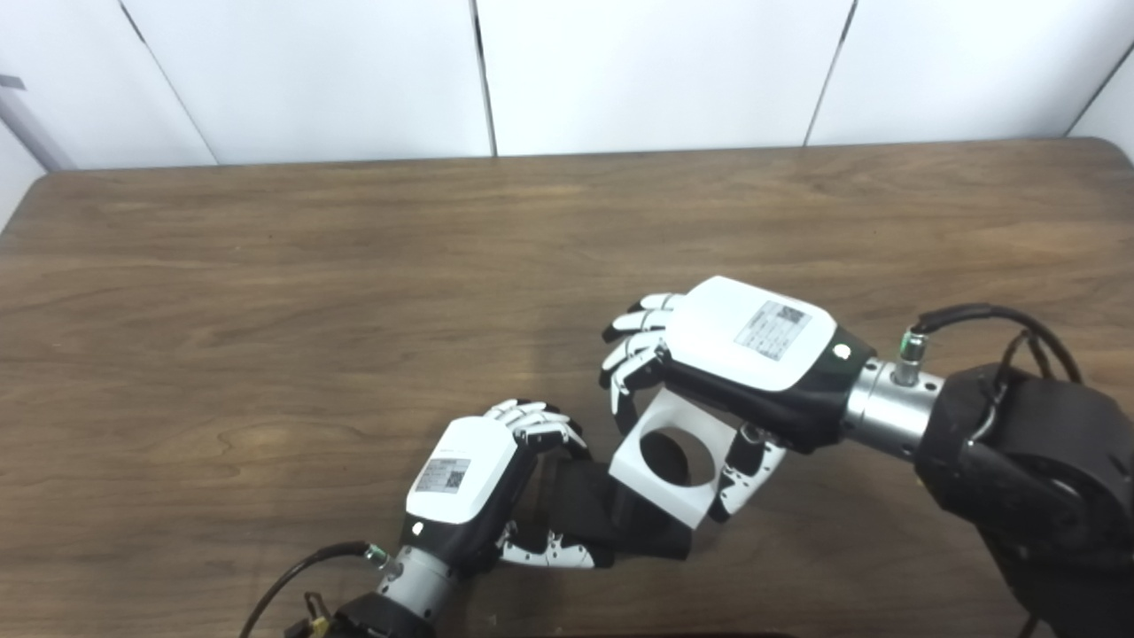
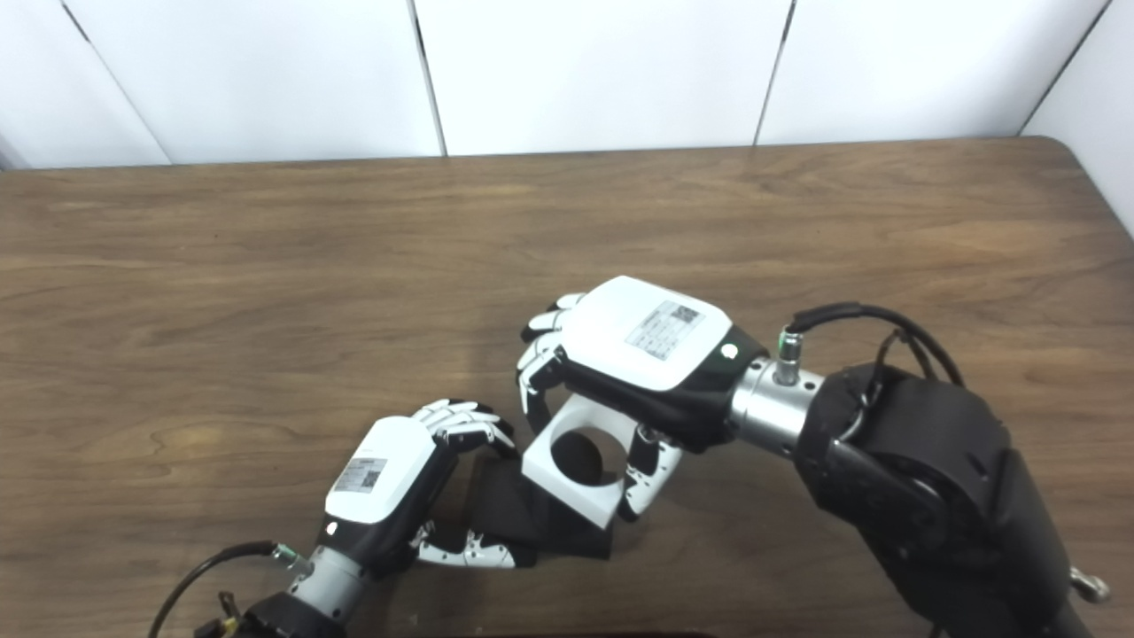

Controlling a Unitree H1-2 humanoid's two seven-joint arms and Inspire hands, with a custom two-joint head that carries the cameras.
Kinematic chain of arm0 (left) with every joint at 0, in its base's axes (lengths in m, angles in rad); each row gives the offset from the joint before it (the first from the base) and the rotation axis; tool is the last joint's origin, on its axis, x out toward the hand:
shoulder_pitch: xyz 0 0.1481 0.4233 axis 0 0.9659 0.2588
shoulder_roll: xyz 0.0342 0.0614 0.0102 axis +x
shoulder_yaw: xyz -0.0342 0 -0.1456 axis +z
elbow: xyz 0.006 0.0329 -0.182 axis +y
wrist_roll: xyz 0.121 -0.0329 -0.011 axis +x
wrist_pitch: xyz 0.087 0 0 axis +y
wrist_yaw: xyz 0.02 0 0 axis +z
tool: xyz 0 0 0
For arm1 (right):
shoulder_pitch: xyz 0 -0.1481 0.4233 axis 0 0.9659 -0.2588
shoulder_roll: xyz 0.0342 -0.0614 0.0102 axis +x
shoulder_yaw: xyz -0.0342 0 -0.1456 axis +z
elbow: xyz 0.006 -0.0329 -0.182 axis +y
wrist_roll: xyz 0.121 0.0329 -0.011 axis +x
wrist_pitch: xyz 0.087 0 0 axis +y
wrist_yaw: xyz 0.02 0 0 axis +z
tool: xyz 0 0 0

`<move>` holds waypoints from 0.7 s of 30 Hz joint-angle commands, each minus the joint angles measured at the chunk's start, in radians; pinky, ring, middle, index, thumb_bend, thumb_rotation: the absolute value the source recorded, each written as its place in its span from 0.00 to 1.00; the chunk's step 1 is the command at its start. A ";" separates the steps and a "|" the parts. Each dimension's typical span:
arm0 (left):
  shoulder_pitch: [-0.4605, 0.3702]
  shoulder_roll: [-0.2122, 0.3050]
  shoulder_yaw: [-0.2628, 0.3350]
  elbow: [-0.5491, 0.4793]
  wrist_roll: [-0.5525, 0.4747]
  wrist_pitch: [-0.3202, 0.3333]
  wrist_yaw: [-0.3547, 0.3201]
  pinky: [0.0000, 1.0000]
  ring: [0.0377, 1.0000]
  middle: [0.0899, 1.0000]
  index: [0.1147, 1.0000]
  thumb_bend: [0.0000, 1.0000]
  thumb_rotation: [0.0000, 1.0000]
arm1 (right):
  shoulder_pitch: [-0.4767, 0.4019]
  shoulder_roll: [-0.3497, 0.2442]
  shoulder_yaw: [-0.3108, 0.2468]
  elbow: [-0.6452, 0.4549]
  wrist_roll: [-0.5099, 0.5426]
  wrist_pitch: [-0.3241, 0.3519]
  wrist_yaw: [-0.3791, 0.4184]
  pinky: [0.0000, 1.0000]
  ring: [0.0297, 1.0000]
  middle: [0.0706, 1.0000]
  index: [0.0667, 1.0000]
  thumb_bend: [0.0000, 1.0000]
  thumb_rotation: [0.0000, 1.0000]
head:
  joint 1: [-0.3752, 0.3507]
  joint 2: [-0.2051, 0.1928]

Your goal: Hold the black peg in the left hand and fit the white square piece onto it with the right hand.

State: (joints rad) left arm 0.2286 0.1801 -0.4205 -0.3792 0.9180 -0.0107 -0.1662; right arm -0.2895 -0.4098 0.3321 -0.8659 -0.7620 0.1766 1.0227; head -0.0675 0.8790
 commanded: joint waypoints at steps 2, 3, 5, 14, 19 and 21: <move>0.001 -0.002 -0.011 -0.008 0.001 0.002 -0.024 0.86 0.82 0.72 0.42 0.52 0.05 | -0.008 0.010 0.007 0.012 -0.026 -0.043 -0.024 0.92 0.88 0.75 0.45 0.52 0.13 | -0.001 0.001; 0.001 -0.003 -0.012 -0.010 0.002 0.004 -0.026 0.86 0.82 0.73 0.42 0.52 0.05 | -0.008 0.013 0.007 0.017 -0.029 -0.049 -0.026 0.93 0.88 0.75 0.45 0.52 0.13 | 0.000 0.002; 0.000 -0.005 -0.012 -0.011 0.003 0.005 -0.027 0.86 0.82 0.73 0.42 0.52 0.05 | -0.005 0.019 0.005 0.029 -0.032 -0.062 -0.034 0.94 0.89 0.75 0.45 0.52 0.13 | -0.001 0.002; -0.002 -0.013 -0.015 -0.017 0.009 0.012 -0.038 0.86 0.82 0.73 0.42 0.52 0.05 | 0.010 0.036 0.004 0.055 -0.043 -0.104 -0.053 0.93 0.89 0.75 0.45 0.52 0.13 | 0.003 0.002; -0.003 -0.014 -0.015 -0.018 0.009 0.014 -0.040 0.87 0.82 0.73 0.42 0.52 0.05 | 0.013 0.041 0.005 0.058 -0.043 -0.110 -0.047 0.93 0.89 0.75 0.45 0.52 0.13 | 0.004 0.002; -0.003 -0.015 -0.016 -0.020 0.009 0.016 -0.041 0.87 0.82 0.73 0.42 0.52 0.05 | 0.013 0.041 0.006 0.060 -0.043 -0.114 -0.046 0.93 0.89 0.75 0.45 0.52 0.13 | 0.003 0.003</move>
State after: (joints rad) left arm 0.2263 0.1664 -0.4251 -0.3836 0.9247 0.0008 -0.1788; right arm -0.2543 -0.3669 0.3476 -0.7951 -0.7952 0.0801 0.9958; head -0.0629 0.8820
